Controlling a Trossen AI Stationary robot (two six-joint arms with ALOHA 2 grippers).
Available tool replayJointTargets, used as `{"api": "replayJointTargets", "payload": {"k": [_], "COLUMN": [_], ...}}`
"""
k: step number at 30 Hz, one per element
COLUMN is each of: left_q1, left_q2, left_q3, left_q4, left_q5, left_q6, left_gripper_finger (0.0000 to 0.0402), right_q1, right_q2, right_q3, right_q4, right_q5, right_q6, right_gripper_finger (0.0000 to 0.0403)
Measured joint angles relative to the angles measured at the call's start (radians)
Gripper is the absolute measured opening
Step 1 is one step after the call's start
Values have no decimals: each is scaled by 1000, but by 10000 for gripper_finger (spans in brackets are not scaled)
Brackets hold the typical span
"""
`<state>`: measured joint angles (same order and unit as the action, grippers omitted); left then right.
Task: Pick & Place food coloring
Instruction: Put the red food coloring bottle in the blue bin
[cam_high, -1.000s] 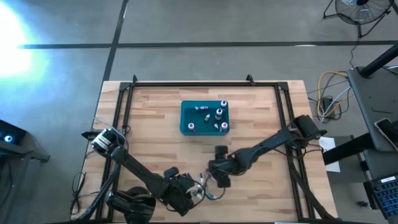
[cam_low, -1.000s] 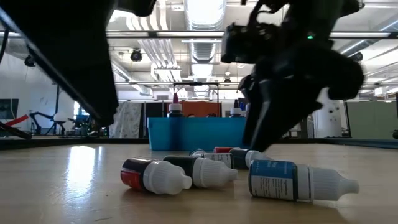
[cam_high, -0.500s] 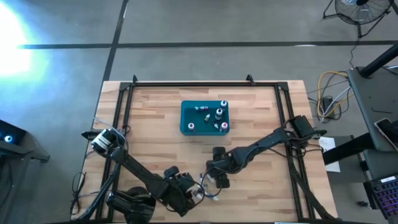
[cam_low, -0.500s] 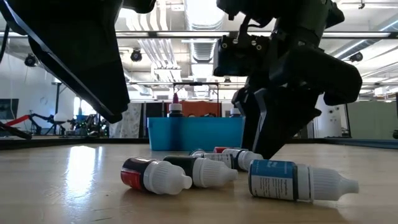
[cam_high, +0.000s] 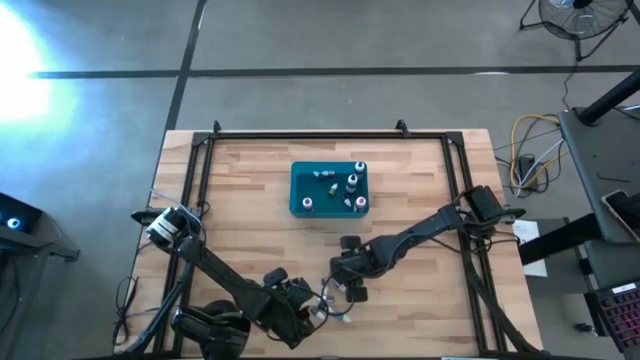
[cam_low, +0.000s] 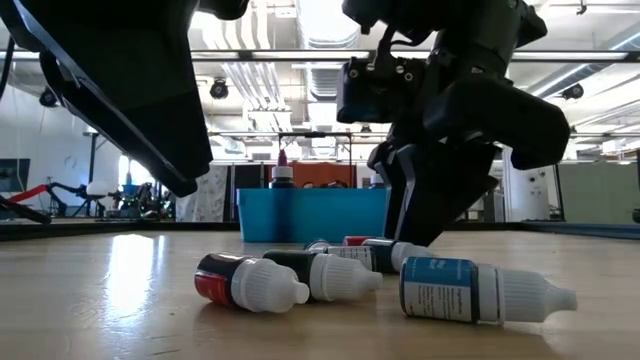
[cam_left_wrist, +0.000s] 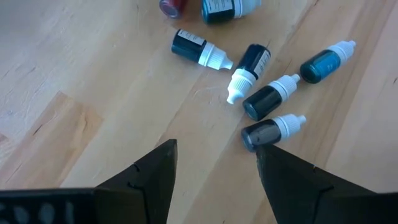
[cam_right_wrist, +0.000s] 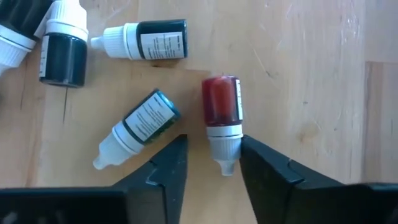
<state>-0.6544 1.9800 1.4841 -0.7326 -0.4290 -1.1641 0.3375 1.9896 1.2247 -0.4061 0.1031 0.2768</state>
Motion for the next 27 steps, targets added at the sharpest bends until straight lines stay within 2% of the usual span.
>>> {"api": "replayJointTargets", "payload": {"k": [8,11,16,22,25,27], "left_q1": [0,0,0,3,5,6], "left_q2": [0,0,0,0,0,0], "left_q3": [0,0,0,0,-1,-1], "left_q4": [2,6,12,20,28,31], "left_q5": [-3,-5,-30,-44,-44,-44], "left_q6": [0,0,-5,-5,-5,-5], "left_gripper_finger": [197,197,197,197,197,197], "right_q1": [-6,-5,-26,-148,-248,-316], "right_q2": [-10,-47,-191,-353,-395,-417], "right_q3": [-2,-5,-3,-1,-2,-2], "right_q4": [-4,-33,-107,-85,-79,-77], "right_q5": [10,70,256,412,412,349], "right_q6": [14,12,43,73,124,160], "right_gripper_finger": [59,40,48,62,67,80]}}
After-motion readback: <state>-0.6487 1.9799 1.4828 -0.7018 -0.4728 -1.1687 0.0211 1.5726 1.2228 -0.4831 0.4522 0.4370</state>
